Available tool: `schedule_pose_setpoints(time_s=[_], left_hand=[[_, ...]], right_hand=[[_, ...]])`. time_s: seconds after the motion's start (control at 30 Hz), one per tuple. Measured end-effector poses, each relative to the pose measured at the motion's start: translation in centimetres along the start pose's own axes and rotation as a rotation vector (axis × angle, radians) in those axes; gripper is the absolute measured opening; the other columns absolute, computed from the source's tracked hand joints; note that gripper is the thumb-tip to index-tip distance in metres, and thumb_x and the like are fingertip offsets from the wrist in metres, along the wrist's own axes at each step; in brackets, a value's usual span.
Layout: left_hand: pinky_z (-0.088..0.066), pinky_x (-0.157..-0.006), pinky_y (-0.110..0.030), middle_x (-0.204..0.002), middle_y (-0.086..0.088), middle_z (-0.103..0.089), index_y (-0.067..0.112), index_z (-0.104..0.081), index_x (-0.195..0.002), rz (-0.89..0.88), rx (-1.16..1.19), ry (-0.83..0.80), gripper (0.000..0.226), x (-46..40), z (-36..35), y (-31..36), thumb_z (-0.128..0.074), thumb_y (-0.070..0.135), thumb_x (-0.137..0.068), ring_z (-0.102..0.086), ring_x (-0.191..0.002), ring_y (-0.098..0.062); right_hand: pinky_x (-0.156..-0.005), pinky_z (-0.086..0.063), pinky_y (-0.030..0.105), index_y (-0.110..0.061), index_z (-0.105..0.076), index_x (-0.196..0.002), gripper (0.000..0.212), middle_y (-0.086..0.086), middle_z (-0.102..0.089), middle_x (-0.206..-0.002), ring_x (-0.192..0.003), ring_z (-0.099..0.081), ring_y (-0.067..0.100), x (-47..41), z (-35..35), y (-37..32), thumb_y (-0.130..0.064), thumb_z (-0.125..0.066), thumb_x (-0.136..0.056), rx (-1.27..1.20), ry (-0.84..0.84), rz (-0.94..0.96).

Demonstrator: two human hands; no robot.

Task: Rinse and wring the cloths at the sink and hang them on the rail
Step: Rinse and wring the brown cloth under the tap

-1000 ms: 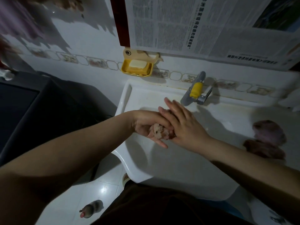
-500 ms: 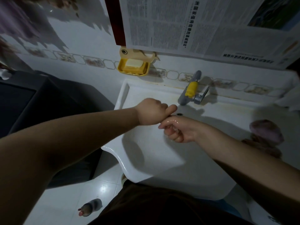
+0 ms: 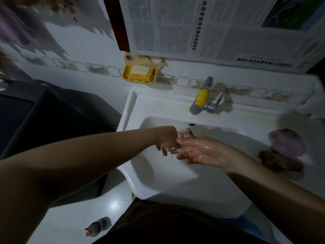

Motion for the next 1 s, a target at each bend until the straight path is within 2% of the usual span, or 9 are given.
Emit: schedule_pose_setpoints(time_s=[0.1,0.17,0.23,0.4,0.5,0.6,0.7,0.83,1.0], left_hand=[[-0.053,-0.073,-0.030,-0.062,0.000,-0.063,0.011,-0.055,-0.096,0.097,0.474,-0.173,0.012,0.7,0.2,-1.2,-0.054,0.023,-0.096,-0.072,-0.083,-0.024],[-0.053,-0.082,-0.037,-0.067,-0.003,-0.062,0.010,-0.052,-0.113,0.084,0.700,-0.283,0.022,1.4,0.4,-1.6,-0.054,0.024,-0.096,-0.072,-0.084,-0.027],[-0.055,-0.080,-0.038,-0.067,-0.005,-0.065,0.006,-0.057,-0.101,0.017,0.810,-0.396,0.014,1.8,0.1,-1.4,-0.050,0.018,-0.096,-0.070,-0.071,-0.021],[-0.055,-0.058,-0.023,-0.052,0.005,-0.055,0.019,-0.061,-0.065,-0.273,0.901,-0.901,0.025,2.7,-1.2,1.2,-0.060,0.030,-0.087,-0.058,-0.049,-0.010],[-0.053,-0.051,-0.020,-0.055,0.006,-0.054,0.021,-0.060,-0.069,-0.328,0.898,-1.025,0.027,3.2,-1.5,1.3,-0.068,0.046,-0.077,-0.057,-0.047,-0.009],[-0.044,-0.044,-0.016,-0.056,0.008,-0.048,0.022,-0.056,-0.072,-0.285,0.908,-0.936,0.036,3.4,-2.3,1.1,-0.067,0.056,-0.074,-0.046,-0.047,-0.006],[-0.024,-0.040,-0.012,-0.055,0.009,-0.038,0.023,-0.050,-0.073,-0.176,0.978,-0.663,0.032,3.0,-1.9,0.6,-0.068,0.049,-0.081,-0.031,-0.046,-0.002],[-0.023,-0.040,-0.019,-0.060,0.000,-0.042,0.015,-0.048,-0.078,-0.105,0.656,-0.174,0.018,2.0,-0.8,1.5,-0.063,0.016,-0.089,-0.031,-0.046,-0.010],[-0.048,-0.065,-0.039,-0.102,-0.017,-0.064,0.008,-0.036,-0.129,-0.075,-0.243,0.466,0.039,0.8,-0.6,2.1,-0.051,0.020,-0.094,-0.063,-0.089,-0.035]], right_hand=[[-0.082,-0.054,0.033,-0.017,-0.038,-0.140,0.062,0.003,-0.056,-0.132,-0.105,-0.062,0.017,0.1,0.4,2.0,-0.019,-0.068,-0.086,0.321,0.257,0.230],[-0.100,-0.043,0.030,-0.038,-0.001,-0.150,0.094,-0.009,-0.015,-0.156,-0.136,-0.035,0.013,0.2,1.2,2.9,-0.014,-0.066,-0.086,0.759,0.432,0.475],[-0.106,-0.037,0.030,-0.047,0.012,-0.145,0.103,-0.010,0.014,-0.158,-0.146,-0.008,0.017,-0.5,1.8,3.4,-0.010,-0.063,-0.085,1.281,0.514,0.732],[-0.105,-0.042,0.045,-0.011,-0.043,-0.131,0.037,0.016,-0.033,-0.138,-0.129,-0.039,0.039,-1.8,2.6,0.9,-0.021,-0.050,-0.096,1.340,0.489,1.572],[-0.086,-0.053,0.034,-0.006,-0.051,-0.116,0.020,0.017,-0.041,-0.133,-0.113,-0.052,0.032,-1.1,2.4,-0.9,-0.016,-0.046,-0.099,1.433,0.432,1.728],[-0.057,-0.052,0.031,-0.008,-0.052,-0.108,0.026,0.017,-0.059,-0.124,-0.093,-0.063,0.028,-0.9,2.5,-2.1,-0.007,-0.062,-0.084,1.741,0.302,1.655],[-0.035,-0.038,0.026,-0.003,-0.056,-0.110,0.054,0.016,-0.067,-0.090,-0.067,-0.065,0.030,-0.6,3.4,-2.7,-0.009,-0.077,-0.060,1.954,0.364,1.244],[-0.042,-0.012,0.019,-0.001,-0.057,-0.097,0.033,0.013,-0.063,-0.069,-0.054,-0.062,0.029,-0.1,2.8,-2.6,-0.009,-0.069,-0.067,2.042,0.663,0.686],[-0.063,-0.045,0.034,-0.014,-0.057,-0.081,0.022,0.011,-0.064,-0.084,-0.075,-0.059,0.026,-1.9,2.4,-3.0,-0.032,-0.048,-0.091,1.548,0.483,0.198]])
Point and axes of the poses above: each hand's wrist, its own x-axis away from the middle knuckle, its own z-axis out of the back of the hand, y = z × x, the point moved 1 cm from there along -x, towards the middle knuckle
